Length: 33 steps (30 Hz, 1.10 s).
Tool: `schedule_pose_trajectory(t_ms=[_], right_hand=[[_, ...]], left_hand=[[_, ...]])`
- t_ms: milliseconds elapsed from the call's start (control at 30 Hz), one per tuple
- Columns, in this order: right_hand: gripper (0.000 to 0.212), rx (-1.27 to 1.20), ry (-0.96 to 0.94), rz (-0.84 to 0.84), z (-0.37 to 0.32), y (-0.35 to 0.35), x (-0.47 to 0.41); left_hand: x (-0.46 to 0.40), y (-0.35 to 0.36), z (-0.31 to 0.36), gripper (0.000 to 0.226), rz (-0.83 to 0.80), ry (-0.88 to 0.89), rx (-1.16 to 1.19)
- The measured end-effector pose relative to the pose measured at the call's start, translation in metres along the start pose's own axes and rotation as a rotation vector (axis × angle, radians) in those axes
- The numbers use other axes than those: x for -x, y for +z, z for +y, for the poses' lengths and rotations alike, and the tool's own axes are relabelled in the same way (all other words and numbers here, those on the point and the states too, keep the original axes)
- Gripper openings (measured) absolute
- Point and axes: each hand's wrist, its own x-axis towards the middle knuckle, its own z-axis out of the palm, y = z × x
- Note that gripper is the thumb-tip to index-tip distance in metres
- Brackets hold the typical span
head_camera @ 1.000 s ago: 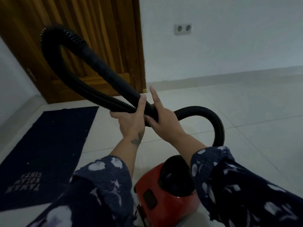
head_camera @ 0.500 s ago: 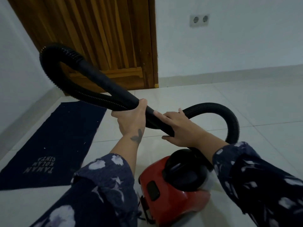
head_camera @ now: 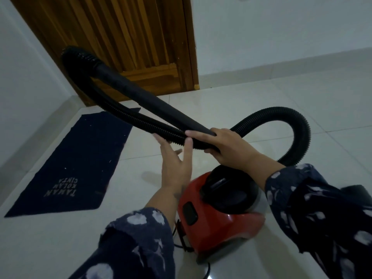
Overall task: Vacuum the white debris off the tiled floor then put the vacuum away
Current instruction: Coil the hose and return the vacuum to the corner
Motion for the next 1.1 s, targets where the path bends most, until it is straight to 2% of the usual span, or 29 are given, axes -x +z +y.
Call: schedule_pose_trajectory(t_ms=[100,167,267,333,500,633,867,1100], right_hand=[[0.077,0.029,-0.008,0.029,0.0,0.0,-0.001],[0.077,0.029,-0.014,0.02,0.0,0.001,0.004],[0.078,0.026,-0.019,0.005,0.0,0.003,0.014],[0.078,0.023,-0.023,-0.007,-0.001,0.003,0.019],[0.077,0.045,-0.022,-0.004,-0.005,-0.002,0.03],[0.072,0.035,-0.094,-0.03,-0.012,-0.005,0.036],[0.06,0.039,-0.203,-0.065,-0.042,0.002,0.057],[0.07,0.033,-0.136,-0.05,-0.041,0.003,0.054]], left_hand=[[0.05,0.008,-0.035,0.098,-0.15,0.018,-0.244],[0.087,0.015,-0.061,0.101,-0.173,-0.025,-0.39],[0.127,0.028,-0.088,0.119,-0.287,-0.128,-0.564],[0.132,0.033,-0.095,0.127,-0.333,-0.138,-0.617],[0.123,0.029,-0.092,0.124,-0.444,-0.184,-0.794],[0.123,0.029,-0.079,0.116,-0.453,-0.265,-0.977],[0.126,0.033,-0.066,0.11,-0.478,-0.321,-0.908],[0.127,0.029,-0.071,0.108,-0.486,-0.279,-0.906]])
